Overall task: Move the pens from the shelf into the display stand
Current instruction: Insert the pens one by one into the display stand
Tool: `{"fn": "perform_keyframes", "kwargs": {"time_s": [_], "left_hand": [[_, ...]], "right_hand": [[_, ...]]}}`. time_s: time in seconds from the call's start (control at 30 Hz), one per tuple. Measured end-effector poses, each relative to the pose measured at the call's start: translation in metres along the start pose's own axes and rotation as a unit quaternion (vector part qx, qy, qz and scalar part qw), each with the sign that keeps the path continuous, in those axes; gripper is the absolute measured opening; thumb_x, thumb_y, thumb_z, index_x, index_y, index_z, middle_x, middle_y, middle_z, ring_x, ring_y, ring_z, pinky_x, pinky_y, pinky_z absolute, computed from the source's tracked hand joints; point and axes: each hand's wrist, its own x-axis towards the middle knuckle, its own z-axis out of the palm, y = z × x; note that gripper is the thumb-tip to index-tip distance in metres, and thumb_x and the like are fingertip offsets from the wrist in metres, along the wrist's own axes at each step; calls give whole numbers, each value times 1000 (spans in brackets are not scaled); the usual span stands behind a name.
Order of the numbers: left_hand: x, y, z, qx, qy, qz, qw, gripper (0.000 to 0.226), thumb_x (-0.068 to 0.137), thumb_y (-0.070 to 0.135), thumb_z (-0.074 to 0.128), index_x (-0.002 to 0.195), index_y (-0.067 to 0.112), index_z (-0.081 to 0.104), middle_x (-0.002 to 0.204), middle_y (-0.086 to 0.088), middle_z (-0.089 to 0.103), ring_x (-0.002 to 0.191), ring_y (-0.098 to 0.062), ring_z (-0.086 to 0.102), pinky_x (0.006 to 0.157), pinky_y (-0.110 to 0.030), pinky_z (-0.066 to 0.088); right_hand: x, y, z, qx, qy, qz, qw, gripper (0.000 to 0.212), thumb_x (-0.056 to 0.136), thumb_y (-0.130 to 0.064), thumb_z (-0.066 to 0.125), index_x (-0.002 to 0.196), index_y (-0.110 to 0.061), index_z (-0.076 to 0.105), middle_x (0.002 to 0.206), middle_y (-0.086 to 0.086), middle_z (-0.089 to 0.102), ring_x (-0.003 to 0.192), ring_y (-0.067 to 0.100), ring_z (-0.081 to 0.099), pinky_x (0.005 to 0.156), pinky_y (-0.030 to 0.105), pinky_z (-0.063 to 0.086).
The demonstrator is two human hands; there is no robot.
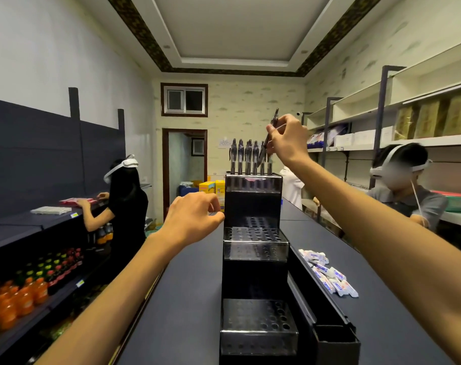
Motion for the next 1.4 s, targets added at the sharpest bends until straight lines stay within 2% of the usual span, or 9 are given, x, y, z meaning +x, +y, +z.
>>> {"fn": "perform_keyframes", "kwargs": {"time_s": [0.1,0.37,0.57,0.67,0.77,1.07,1.2,1.3,1.4], "left_hand": [[-1,0,-4,3,6,8,1000,21,91,49,61,95,30,69,96,11,69,84,-9,61,78,-33,52],[-6,0,-9,5,5,12,1000,21,92,49,61,98,30,69,99,9,69,86,-9,60,80,-33,55],[-7,0,-7,-1,-8,5,1000,19,92,46,60,97,29,69,98,10,68,87,-9,60,79,-31,53],[-7,1,-5,-5,-10,3,1000,18,92,46,61,96,30,69,98,10,68,87,-8,59,77,-30,51],[-6,0,-5,-15,-8,-2,1000,17,91,45,61,93,31,70,96,11,68,86,-8,58,72,-27,46],[-2,9,-7,-62,-5,4,998,12,90,42,63,91,31,69,96,10,68,85,-13,61,77,-35,53],[2,21,-3,-107,-1,20,994,17,88,39,66,101,28,71,97,10,69,90,-15,64,80,-35,53],[3,33,3,-154,-9,50,987,24,89,34,67,111,24,70,102,7,70,88,-13,63,76,-31,50],[1,48,12,-199,-33,72,977,32,89,34,66,120,25,67,113,2,70,92,-15,64,83,-35,54]], "right_hand": [[1,1,9,-40,-18,-13,999,22,98,-18,67,112,-1,63,102,16,70,92,31,70,85,43,59],[-8,11,22,-81,-67,0,994,28,96,-20,69,112,2,64,102,20,70,93,36,69,85,50,59],[-22,17,26,-170,-105,-10,980,25,91,-27,76,97,-2,73,93,15,74,90,29,70,86,41,58],[-24,18,24,-187,-111,-9,976,28,91,-29,75,96,-2,76,92,16,75,88,28,70,87,43,58],[-26,17,20,-206,-137,-17,969,24,90,-23,76,96,0,78,94,18,75,91,31,70,89,46,57],[-60,17,2,-248,-147,-65,955,20,93,-20,67,104,-6,76,102,11,75,96,27,68,89,44,55],[-84,15,-17,-256,-153,-84,951,27,94,-23,66,117,-11,73,113,8,74,104,24,68,94,44,54],[-102,13,-36,-287,-156,-91,941,28,94,-26,66,118,-14,71,112,7,73,101,24,67,90,41,54],[-120,13,-59,-315,-162,-86,931,27,94,-27,65,118,-17,71,112,5,72,102,25,65,88,42,53]]}}
